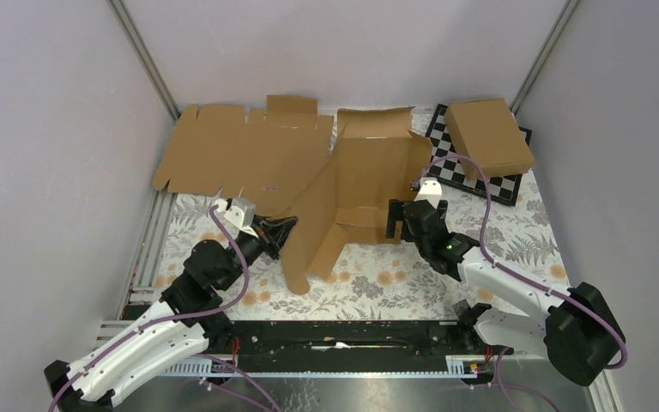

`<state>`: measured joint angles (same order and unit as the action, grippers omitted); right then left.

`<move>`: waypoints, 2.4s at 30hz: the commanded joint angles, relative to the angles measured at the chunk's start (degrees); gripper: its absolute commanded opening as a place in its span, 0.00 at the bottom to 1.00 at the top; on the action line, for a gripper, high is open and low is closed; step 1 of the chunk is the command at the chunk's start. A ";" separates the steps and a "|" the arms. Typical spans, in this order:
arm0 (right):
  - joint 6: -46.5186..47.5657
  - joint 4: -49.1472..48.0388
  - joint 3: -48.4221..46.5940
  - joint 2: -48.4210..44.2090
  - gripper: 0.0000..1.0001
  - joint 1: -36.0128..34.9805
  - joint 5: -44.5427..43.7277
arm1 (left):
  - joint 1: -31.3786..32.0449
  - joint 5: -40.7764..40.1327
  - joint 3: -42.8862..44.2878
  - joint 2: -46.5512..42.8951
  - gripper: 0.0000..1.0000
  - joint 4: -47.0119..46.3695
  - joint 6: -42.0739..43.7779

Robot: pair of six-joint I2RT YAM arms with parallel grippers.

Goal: Fold the paper box

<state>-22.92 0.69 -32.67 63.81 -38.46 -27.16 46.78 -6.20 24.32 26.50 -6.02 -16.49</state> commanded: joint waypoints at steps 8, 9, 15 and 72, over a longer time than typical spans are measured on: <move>-3.04 -3.90 2.31 -2.95 1.00 -0.34 11.56 | -0.11 1.32 2.20 1.82 0.00 0.15 -0.50; -3.43 -4.12 2.32 -3.23 1.00 -0.33 11.97 | -0.11 1.62 2.22 2.04 0.00 -0.01 -0.60; -4.73 -5.11 2.35 -2.39 1.00 -0.38 13.81 | -0.11 2.65 2.03 3.22 0.00 -1.60 -1.27; 8.13 -41.73 4.58 17.27 0.92 20.05 29.90 | -0.11 4.75 4.01 5.80 0.00 0.18 1.52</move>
<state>-14.28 -35.24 -27.97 81.82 -18.26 -3.29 46.78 -2.72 26.44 32.73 -8.62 -14.98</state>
